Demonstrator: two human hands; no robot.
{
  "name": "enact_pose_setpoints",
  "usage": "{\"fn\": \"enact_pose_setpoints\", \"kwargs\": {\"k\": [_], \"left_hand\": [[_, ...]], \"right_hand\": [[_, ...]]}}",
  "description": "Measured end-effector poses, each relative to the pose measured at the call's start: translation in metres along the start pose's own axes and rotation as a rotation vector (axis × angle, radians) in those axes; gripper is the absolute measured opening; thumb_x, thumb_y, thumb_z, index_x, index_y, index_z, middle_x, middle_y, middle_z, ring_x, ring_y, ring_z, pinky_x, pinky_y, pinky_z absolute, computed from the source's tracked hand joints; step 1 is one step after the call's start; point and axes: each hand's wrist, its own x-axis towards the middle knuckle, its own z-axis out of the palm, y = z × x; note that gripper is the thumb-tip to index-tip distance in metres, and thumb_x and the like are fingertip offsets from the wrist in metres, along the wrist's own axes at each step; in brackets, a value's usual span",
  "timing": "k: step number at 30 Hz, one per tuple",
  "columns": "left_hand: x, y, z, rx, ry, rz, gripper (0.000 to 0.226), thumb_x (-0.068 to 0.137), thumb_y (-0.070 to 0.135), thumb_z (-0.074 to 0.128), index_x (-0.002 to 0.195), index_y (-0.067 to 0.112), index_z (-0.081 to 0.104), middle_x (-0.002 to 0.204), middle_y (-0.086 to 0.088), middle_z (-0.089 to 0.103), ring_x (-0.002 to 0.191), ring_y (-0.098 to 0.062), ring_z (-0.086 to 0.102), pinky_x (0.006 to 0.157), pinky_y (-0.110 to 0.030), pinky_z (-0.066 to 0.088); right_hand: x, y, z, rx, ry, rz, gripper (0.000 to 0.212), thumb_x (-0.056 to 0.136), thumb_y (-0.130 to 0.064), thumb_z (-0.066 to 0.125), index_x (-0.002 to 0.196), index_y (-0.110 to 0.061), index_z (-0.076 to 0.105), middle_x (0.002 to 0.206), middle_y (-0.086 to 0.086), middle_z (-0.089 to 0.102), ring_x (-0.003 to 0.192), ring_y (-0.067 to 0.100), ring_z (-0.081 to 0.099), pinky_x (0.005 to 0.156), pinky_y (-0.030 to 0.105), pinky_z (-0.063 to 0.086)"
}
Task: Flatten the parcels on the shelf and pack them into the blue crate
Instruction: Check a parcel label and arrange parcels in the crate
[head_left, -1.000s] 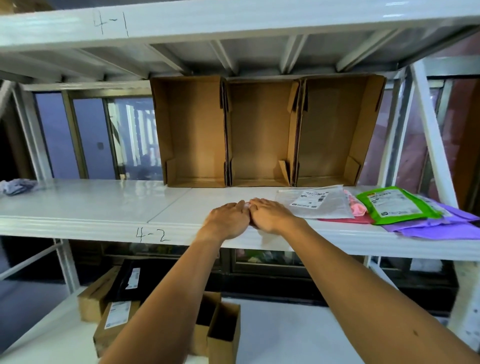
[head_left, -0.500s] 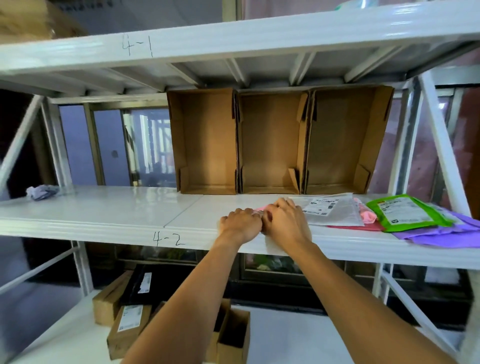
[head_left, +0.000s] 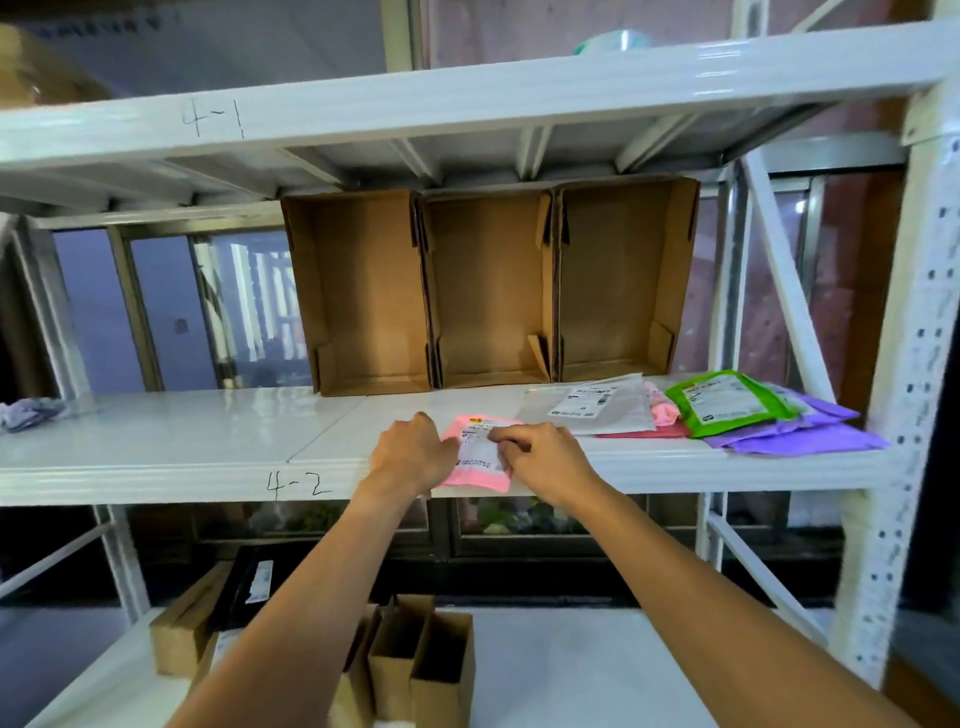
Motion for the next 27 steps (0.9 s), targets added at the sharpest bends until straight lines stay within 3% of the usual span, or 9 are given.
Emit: {"fn": "enact_pose_setpoints", "kwargs": {"k": [4,6,9,13,16,19,21,24,27], "left_hand": [[-0.021,-0.001,0.006,-0.520,0.075,-0.103,0.031,0.093,0.034,0.068,0.115,0.017,0.054,0.102,-0.002,0.066,0.077,-0.013,0.064,0.062,-0.032,0.056],[-0.034,0.001,0.010,-0.788,0.039,-0.121,0.037,0.091,0.026,0.071,0.121,0.018,0.051,0.099,-0.003,0.072,0.079,-0.013,0.069,0.052,-0.025,0.051],[-0.057,0.006,0.022,-1.104,-0.084,-0.126,0.041,0.091,0.015,0.072,0.126,0.016,0.051,0.096,-0.005,0.076,0.085,-0.018,0.074,0.060,-0.026,0.055],[-0.079,0.008,0.048,-1.233,-0.052,-0.063,0.036,0.091,0.010,0.071,0.125,0.013,0.062,0.103,-0.005,0.076,0.088,-0.019,0.075,0.072,-0.031,0.060],[-0.099,0.012,0.074,-1.298,-0.105,-0.040,0.030,0.092,0.009,0.070,0.121,0.014,0.069,0.101,-0.001,0.078,0.088,-0.015,0.075,0.072,-0.025,0.060],[-0.115,0.017,0.098,-1.335,-0.199,-0.027,0.026,0.093,0.005,0.066,0.118,0.010,0.072,0.101,-0.001,0.078,0.091,-0.017,0.075,0.069,-0.020,0.057],[-0.124,0.021,0.115,-1.353,-0.274,-0.032,0.023,0.092,0.010,0.068,0.114,0.013,0.074,0.103,-0.004,0.078,0.094,-0.022,0.075,0.077,-0.029,0.058],[-0.136,0.024,0.146,-1.329,-0.365,-0.037,0.013,0.092,0.021,0.070,0.100,0.017,0.079,0.103,-0.004,0.078,0.097,-0.023,0.074,0.092,-0.041,0.056],[-0.154,0.027,0.178,-1.241,-0.468,-0.009,0.014,0.094,0.021,0.068,0.104,0.015,0.076,0.105,-0.001,0.077,0.101,-0.024,0.073,0.095,-0.044,0.056]], "right_hand": [[-0.017,0.004,-0.002,0.164,0.061,0.047,0.026,0.098,-0.027,0.060,0.121,-0.028,0.072,0.111,-0.008,0.072,0.083,0.009,0.065,0.069,0.028,0.058],[-0.029,0.008,0.000,0.185,0.204,0.045,0.026,0.096,-0.029,0.063,0.121,-0.025,0.070,0.113,-0.007,0.067,0.088,0.009,0.064,0.070,0.028,0.059],[-0.049,0.017,0.005,0.292,0.453,0.118,0.020,0.093,-0.028,0.068,0.111,-0.022,0.062,0.113,-0.007,0.056,0.097,0.007,0.061,0.077,0.029,0.058],[-0.075,0.031,0.004,0.662,0.423,0.299,0.026,0.092,-0.022,0.069,0.117,-0.019,0.061,0.118,-0.003,0.062,0.101,0.009,0.065,0.082,0.030,0.057],[-0.105,0.043,-0.006,0.867,0.332,0.361,0.018,0.097,-0.013,0.061,0.114,-0.011,0.065,0.106,0.000,0.073,0.090,0.007,0.070,0.067,0.017,0.054],[-0.131,0.062,-0.010,0.843,0.298,0.361,0.012,0.097,-0.010,0.059,0.103,-0.011,0.070,0.097,-0.002,0.076,0.085,0.007,0.071,0.068,0.017,0.054],[-0.146,0.076,-0.011,0.825,0.286,0.401,0.012,0.097,-0.011,0.059,0.103,-0.013,0.070,0.098,-0.002,0.077,0.089,0.011,0.071,0.077,0.024,0.056],[-0.166,0.100,-0.011,0.801,0.255,0.431,0.015,0.098,-0.011,0.058,0.110,-0.011,0.069,0.100,0.000,0.077,0.089,0.012,0.072,0.074,0.024,0.058],[-0.191,0.123,-0.006,0.723,0.219,0.474,0.016,0.099,-0.017,0.059,0.110,-0.017,0.070,0.100,-0.003,0.077,0.094,0.015,0.072,0.084,0.028,0.057]]}}
